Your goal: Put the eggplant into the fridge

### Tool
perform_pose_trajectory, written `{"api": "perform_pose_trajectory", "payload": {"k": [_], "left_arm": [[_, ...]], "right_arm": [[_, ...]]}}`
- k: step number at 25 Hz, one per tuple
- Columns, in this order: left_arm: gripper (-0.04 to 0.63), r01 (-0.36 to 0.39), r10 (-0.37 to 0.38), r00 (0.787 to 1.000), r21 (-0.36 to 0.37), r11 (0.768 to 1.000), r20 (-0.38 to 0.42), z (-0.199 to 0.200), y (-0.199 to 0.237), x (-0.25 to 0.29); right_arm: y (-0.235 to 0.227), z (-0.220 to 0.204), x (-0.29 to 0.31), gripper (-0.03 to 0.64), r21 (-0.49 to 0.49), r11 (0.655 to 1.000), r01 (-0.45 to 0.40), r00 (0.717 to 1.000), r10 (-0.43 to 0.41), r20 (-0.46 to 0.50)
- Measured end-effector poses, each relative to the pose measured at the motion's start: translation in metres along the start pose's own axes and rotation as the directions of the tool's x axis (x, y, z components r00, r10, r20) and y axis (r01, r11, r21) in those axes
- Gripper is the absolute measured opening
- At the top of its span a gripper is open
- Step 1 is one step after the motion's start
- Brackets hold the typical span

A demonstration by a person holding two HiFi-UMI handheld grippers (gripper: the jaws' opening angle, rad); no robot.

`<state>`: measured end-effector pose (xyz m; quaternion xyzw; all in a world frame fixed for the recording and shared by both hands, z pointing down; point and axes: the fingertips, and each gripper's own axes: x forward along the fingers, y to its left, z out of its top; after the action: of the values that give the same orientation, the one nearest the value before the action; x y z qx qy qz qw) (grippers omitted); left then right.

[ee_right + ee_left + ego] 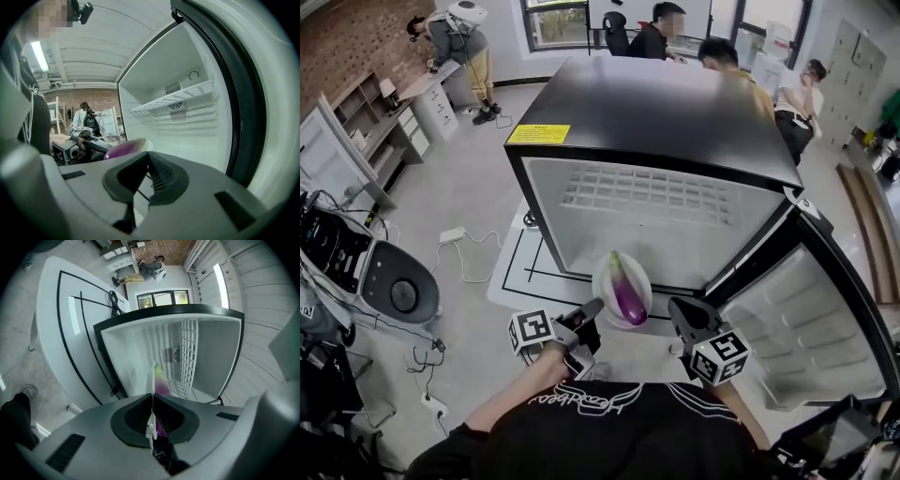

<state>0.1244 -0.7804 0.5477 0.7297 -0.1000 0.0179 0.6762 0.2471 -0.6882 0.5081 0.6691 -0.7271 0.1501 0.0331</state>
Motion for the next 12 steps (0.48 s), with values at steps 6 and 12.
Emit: {"api": "perform_pose_trajectory", "payload": {"k": [6,12], "left_arm": [[0.020,-0.008,0.008,0.999,0.018,1.000,-0.031,0.020,0.001,0.029],[0.021,-0.021,0.022,0.999,0.035,0.999,-0.042,0.034,0.009,0.059]], "right_arm": [[-0.006,0.004,0.007,0.006,0.025,0.998,0.053,0.999,-0.053,-0.002],[-0.013,0.000,0.012,0.006,0.046,0.995,0.088,0.996,-0.088,-0.005]]}}
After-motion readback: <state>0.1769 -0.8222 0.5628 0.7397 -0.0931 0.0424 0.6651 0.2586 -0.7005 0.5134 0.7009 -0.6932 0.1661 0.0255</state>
